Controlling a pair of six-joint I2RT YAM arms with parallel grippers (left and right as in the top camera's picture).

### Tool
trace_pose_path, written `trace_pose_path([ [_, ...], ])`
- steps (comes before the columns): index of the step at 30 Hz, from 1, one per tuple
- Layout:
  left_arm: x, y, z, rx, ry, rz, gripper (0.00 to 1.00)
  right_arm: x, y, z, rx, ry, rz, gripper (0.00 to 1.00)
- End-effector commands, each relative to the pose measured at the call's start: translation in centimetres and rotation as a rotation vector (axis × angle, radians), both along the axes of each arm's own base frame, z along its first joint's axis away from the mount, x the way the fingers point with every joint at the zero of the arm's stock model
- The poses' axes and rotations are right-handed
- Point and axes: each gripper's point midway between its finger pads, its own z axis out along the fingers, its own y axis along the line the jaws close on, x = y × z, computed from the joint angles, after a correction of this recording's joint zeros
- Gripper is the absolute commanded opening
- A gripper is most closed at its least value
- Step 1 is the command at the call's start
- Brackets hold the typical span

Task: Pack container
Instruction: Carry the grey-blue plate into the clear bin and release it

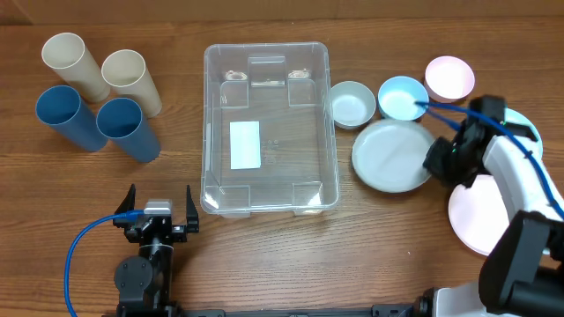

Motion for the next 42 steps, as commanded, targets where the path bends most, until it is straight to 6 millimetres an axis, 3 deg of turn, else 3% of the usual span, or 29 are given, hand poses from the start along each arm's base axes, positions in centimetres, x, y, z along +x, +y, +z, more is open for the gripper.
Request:
trace_pose_path([
  [1,0.0,0.1,0.1,0.022,-0.007,0.001,1.00,2.2,-1.1,4.8,-0.066,-0.118,-0.014,0.04],
  [7,0.0,0.1,0.1,0.022,-0.006,0.001,1.00,4.2,-2.4,12.6,-0.140,-0.237,-0.028,0.04],
  [10,0.0,0.1,0.1,0.022,-0.007,0.001,1.00,4.8,-1.7,16.8,-0.136,-0.308,-0.008,0.04],
  [14,0.0,0.1,0.1,0.022,-0.007,0.001,1.00,5.6,4.2,20.9,-0.021,-0.447,0.182,0.04],
  [18,0.0,0.1,0.1,0.022,-0.006,0.001,1.00,5.3,11.4,21.4,0.015,-0.481,0.376,0.04],
  [20,0.0,0.1,0.1,0.022,-0.007,0.001,1.00,5.1,14.1,21.4,0.006,-0.494,0.445,0.04],
  [23,0.0,0.1,0.1,0.022,-0.007,0.001,1.00,4.9,17.5,20.1,-0.029,-0.486,0.538,0.04],
  [28,0.0,0.1,0.1,0.022,-0.007,0.001,1.00,4.8,22.0,14.6,-0.012,-0.387,0.646,0.04],
  [35,0.0,0.1,0.1,0.022,-0.007,0.001,1.00,5.4,23.1,6.8,-0.018,-0.201,0.676,0.04],
  [37,0.0,0.1,0.1,0.022,-0.007,0.001,1.00,5.3,23.5,5.3,-0.002,-0.161,0.681,0.04],
  [42,0.0,0.1,0.1,0.022,-0.007,0.001,1.00,4.3,23.9,3.5,-0.002,-0.121,0.702,0.04],
])
